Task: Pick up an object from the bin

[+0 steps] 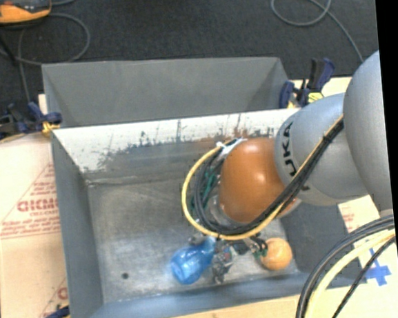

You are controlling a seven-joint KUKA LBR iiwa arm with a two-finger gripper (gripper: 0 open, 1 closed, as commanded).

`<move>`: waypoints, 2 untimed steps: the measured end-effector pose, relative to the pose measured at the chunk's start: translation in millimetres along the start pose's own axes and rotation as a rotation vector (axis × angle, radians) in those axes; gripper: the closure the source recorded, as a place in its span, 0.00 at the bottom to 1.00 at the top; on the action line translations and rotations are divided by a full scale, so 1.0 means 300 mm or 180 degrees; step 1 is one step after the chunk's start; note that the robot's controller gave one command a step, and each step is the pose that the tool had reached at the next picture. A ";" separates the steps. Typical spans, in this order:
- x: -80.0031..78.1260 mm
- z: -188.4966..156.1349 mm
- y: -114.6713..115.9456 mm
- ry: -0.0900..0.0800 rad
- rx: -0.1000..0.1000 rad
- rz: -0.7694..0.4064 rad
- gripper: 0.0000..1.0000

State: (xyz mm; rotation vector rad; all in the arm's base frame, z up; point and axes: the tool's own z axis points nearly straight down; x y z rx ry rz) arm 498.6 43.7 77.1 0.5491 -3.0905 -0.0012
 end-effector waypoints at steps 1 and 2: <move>-0.056 -0.007 0.096 -0.0111 0.0058 -0.2201 1.00; -0.058 -0.007 0.099 -0.0113 0.0053 -0.2194 1.00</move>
Offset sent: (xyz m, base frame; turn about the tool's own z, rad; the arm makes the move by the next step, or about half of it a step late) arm 0.0000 0.0000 0.0000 0.0000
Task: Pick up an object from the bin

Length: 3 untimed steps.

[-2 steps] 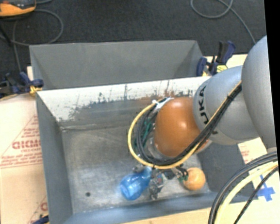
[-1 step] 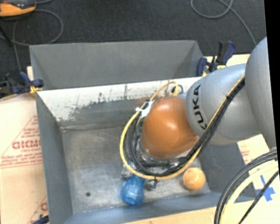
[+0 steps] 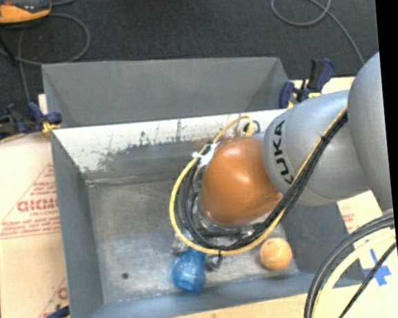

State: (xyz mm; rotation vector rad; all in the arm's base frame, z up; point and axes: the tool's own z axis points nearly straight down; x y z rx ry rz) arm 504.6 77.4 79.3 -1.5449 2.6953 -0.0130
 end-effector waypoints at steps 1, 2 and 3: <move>-0.001 0.000 0.000 0.0000 -0.0002 0.0003 1.00; -0.001 0.000 0.000 0.0000 -0.0003 0.0008 1.00; -0.001 0.000 0.001 0.0001 -0.0004 0.0012 1.00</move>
Offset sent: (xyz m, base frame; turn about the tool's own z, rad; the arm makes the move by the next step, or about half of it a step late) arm 0.0000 0.0000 0.0000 0.0000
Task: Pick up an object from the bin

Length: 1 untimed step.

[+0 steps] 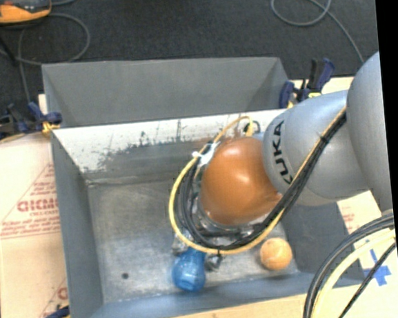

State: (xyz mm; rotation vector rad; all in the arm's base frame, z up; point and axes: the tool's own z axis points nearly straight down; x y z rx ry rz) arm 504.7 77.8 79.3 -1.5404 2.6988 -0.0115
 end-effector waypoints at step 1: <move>0.000 0.000 0.000 0.0000 -0.0001 0.0002 1.00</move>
Offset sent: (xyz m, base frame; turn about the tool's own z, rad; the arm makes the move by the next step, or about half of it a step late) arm 0.0000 0.0000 0.0000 0.0000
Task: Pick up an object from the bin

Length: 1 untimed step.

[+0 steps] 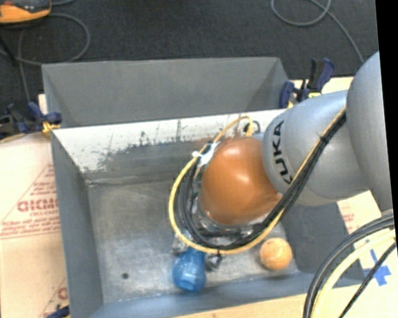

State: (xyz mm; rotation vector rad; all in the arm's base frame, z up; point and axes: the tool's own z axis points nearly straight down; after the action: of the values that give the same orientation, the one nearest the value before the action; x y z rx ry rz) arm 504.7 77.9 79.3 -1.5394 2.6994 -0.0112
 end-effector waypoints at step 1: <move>0.000 0.000 0.000 0.0000 0.0000 0.0000 1.00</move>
Offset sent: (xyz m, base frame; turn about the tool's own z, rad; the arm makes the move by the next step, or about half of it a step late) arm 0.0000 0.0000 0.0000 0.0000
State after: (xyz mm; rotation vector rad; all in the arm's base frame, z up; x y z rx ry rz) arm 504.7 78.0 79.3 -1.5393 2.6997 -0.0111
